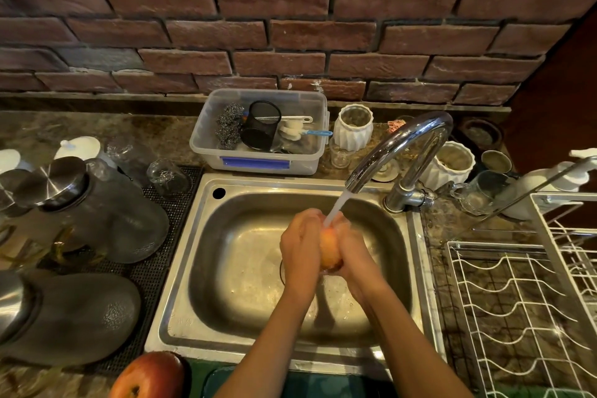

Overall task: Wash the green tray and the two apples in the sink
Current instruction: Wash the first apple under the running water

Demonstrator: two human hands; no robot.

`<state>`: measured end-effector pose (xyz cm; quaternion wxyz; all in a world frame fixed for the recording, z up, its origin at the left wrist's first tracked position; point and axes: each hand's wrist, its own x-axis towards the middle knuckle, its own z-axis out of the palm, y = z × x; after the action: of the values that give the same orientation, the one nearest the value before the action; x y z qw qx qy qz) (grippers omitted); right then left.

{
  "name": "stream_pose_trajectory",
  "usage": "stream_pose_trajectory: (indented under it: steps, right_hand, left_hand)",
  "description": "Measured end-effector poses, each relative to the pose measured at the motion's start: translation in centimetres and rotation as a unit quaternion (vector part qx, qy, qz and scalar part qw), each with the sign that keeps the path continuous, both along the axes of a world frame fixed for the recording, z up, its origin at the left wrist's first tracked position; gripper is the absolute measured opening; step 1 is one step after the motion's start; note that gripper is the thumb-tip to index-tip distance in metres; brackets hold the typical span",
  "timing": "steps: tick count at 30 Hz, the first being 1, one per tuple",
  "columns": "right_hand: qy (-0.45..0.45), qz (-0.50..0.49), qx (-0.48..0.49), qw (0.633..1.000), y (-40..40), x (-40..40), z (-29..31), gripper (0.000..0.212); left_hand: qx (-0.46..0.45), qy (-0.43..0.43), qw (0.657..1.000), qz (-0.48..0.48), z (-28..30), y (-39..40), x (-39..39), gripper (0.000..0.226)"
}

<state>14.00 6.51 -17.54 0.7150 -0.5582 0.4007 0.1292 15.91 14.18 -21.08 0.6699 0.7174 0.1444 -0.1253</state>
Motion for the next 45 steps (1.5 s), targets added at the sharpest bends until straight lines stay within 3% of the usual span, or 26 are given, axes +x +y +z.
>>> stream_pose_trajectory:
  steps: [4, 7, 12, 15, 18, 20, 24, 28, 31, 33, 37, 40, 42, 45]
  right_hand:
    - [-0.08, 0.027, -0.064, 0.994, 0.4, -0.7, -1.3, 0.026]
    - [-0.139, 0.066, -0.089, 0.984, 0.5, -1.2, -2.2, 0.027]
    - [-0.136, 0.014, -0.13, 0.982, 0.2, -0.8, -2.6, 0.015]
    - [-0.099, -0.03, -0.062, 0.993, -0.3, -0.1, -2.2, 0.022]
    - [-0.016, -0.078, 0.053, 0.995, -1.0, 0.0, -1.9, 0.031]
    - [-0.011, -0.066, 0.079, 0.995, -1.1, 0.0, -1.8, 0.04]
    - [-0.061, -0.012, -0.016, 0.998, 0.0, 0.2, -2.0, 0.029]
    - [-0.161, -0.028, -0.082, 0.983, 2.2, -1.2, -3.2, 0.032]
    - [-0.187, -0.059, -0.117, 0.974, 2.5, -1.6, -3.3, 0.025]
    - [-0.141, -0.083, -0.122, 0.979, 1.9, -0.9, -3.2, 0.028]
    - [0.007, -0.101, 0.036, 0.994, 0.9, -0.4, -2.4, 0.051]
    - [0.008, -0.054, 0.056, 0.997, 0.2, -1.2, -2.2, 0.057]
    - [-0.01, -0.029, 0.049, 0.998, 0.2, -1.4, -2.1, 0.052]
    - [-0.087, 0.018, -0.034, 0.995, 0.8, -1.6, -2.3, 0.033]
  left_hand:
    - [-0.056, 0.137, 0.984, 0.095, 0.5, -0.2, 0.0, 0.016]
    - [-0.088, 0.182, 0.975, 0.094, 0.9, -0.2, 0.1, 0.019]
    - [0.014, 0.074, 0.997, -0.01, 1.0, -0.3, 0.3, 0.02]
    - [0.057, -0.011, 0.996, -0.061, 0.5, 0.0, -0.4, 0.022]
    - [0.151, -0.123, 0.972, -0.129, -0.3, 0.2, -0.8, 0.033]
    - [0.172, -0.16, 0.965, -0.116, -0.6, 0.2, -0.7, 0.034]
    - [0.073, -0.079, 0.994, -0.004, -0.5, 0.2, -0.2, 0.023]
    - [0.031, 0.041, 0.995, 0.082, -0.1, -0.1, 0.3, 0.024]
    - [0.078, 0.016, 0.997, 0.019, 0.0, 0.2, 0.3, 0.027]
    - [0.101, -0.027, 0.994, -0.041, -0.2, 0.5, 0.1, 0.029]
    - [0.17, -0.144, 0.963, -0.151, -0.9, 1.3, 0.2, 0.035]
    - [0.229, -0.178, 0.933, -0.214, -1.6, 2.0, 0.7, 0.037]
    - [0.184, -0.155, 0.952, -0.189, -1.7, 2.1, 0.9, 0.02]
    - [0.096, -0.081, 0.989, -0.078, -1.3, 1.5, 0.8, 0.026]
